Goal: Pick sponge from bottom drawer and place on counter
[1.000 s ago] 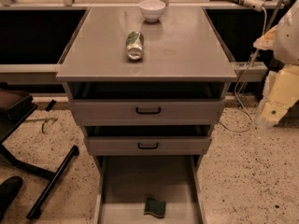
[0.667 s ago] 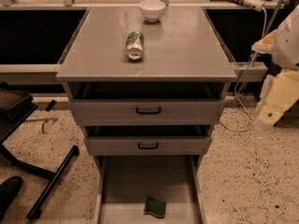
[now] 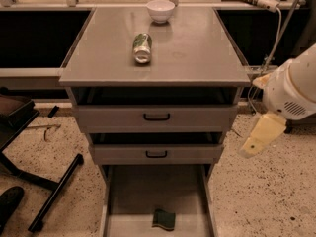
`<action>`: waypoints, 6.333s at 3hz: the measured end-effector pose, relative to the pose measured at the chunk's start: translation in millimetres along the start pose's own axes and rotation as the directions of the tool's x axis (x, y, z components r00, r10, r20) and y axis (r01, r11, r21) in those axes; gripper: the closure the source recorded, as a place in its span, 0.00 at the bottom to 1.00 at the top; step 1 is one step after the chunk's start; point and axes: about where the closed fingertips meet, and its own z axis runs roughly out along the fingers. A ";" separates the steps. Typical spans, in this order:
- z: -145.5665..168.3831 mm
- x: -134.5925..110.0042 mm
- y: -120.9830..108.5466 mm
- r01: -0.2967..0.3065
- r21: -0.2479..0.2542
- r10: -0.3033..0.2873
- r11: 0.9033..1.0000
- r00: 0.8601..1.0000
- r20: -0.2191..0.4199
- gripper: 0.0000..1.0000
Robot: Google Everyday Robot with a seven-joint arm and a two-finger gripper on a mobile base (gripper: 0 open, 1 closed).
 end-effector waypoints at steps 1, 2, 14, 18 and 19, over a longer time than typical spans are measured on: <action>52.8 1.2 15.9 -0.019 -0.024 0.020 1.000 1.000 0.012 0.00; 56.2 0.9 18.4 -0.021 -0.020 0.021 1.000 1.000 0.013 0.00; 554.5 81.8 186.7 -0.175 -0.282 0.252 0.943 0.931 0.266 0.00; 619.0 113.1 157.3 -0.244 -0.123 0.269 0.962 0.924 0.272 0.00; 636.5 112.9 165.9 -0.233 -0.144 0.264 0.962 0.926 0.269 0.00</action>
Offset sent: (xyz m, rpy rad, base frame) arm 0.0033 0.0157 -0.0432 0.0228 0.0209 -0.0051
